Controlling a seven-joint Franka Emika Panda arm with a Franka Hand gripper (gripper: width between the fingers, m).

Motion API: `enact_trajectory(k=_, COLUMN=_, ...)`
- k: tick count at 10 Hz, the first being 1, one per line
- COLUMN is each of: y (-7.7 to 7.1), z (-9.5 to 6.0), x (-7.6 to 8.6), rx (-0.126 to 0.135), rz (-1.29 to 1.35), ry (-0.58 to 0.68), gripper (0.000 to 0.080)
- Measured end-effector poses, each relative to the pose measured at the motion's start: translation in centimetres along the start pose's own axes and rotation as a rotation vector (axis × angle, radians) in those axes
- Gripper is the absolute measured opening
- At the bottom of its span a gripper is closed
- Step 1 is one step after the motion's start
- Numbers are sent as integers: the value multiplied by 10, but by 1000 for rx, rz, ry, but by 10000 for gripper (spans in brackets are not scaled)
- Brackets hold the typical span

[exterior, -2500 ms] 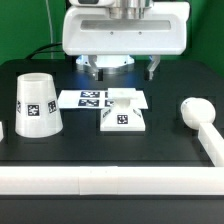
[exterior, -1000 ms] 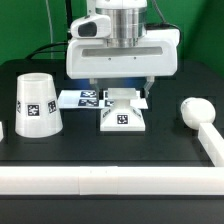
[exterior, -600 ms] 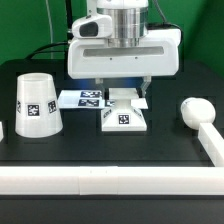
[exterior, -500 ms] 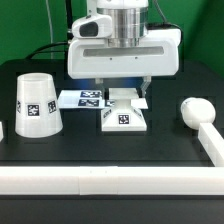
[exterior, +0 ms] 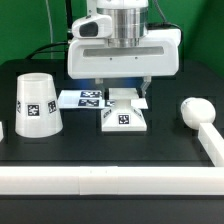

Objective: Assemble lamp

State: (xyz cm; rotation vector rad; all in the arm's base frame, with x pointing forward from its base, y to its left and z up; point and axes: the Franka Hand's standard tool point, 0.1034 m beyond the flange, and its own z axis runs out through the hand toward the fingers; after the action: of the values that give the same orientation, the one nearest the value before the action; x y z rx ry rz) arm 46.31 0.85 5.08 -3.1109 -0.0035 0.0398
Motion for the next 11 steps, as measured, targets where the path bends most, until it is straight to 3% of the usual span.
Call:
enact_trajectory(k=4, y=-4, z=0, x=62, rx=4, rz=-6, ry=59, gripper=534)
enact_trajectory(k=6, y=-14, z=-2, x=103, rx=10, rz=-7, ry=106, gripper=534)
enact_trajectory(k=9, y=-45, z=-2, x=135, rx=19, rz=11, ry=143, gripper=534)
enact_trajectory(k=11, y=-59, z=-2, x=146, rx=24, rz=18, ry=156, gripper=534)
